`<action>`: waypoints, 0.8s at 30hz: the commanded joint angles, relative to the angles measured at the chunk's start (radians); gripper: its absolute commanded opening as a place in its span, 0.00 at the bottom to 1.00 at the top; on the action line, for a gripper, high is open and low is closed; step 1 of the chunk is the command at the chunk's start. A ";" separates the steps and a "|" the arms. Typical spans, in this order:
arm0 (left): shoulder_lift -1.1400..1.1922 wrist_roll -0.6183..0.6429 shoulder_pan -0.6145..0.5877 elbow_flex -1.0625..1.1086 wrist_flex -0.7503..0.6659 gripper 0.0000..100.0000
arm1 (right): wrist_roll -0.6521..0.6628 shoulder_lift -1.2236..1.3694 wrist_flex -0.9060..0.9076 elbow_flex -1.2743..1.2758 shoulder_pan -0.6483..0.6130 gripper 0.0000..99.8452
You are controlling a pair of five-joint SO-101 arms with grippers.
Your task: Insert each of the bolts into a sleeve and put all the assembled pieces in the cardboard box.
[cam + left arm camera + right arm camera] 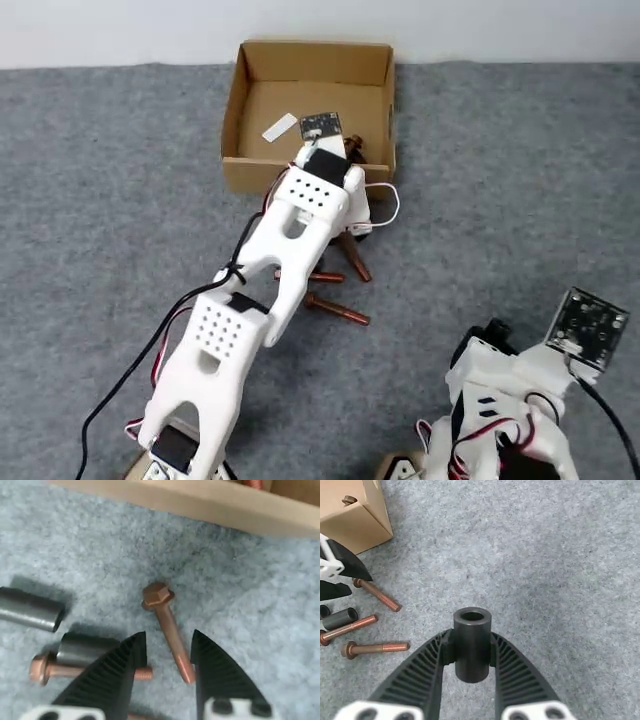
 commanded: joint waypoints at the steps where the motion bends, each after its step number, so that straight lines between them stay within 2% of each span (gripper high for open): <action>1: 0.049 0.008 -0.002 -0.107 0.008 0.15 | 0.006 0.002 -0.024 -0.005 0.010 0.01; 6: 0.152 0.008 0.002 -0.199 0.008 0.12 | 0.006 0.004 -0.024 -0.005 0.010 0.01; 10: 0.206 0.008 -0.005 -0.254 0.012 0.01 | 0.006 0.004 -0.024 -0.005 0.010 0.01; 16: 0.215 0.008 0.006 -0.390 0.126 0.00 | 0.008 -0.001 -0.024 -0.005 0.005 0.01; 20: 0.187 -0.026 -0.002 -0.507 0.133 0.00 | 0.011 -0.002 -0.024 -0.009 0.004 0.01; 24: 0.075 -0.089 0.003 -0.519 0.133 0.00 | 0.012 -0.002 -0.024 -0.011 0.002 0.01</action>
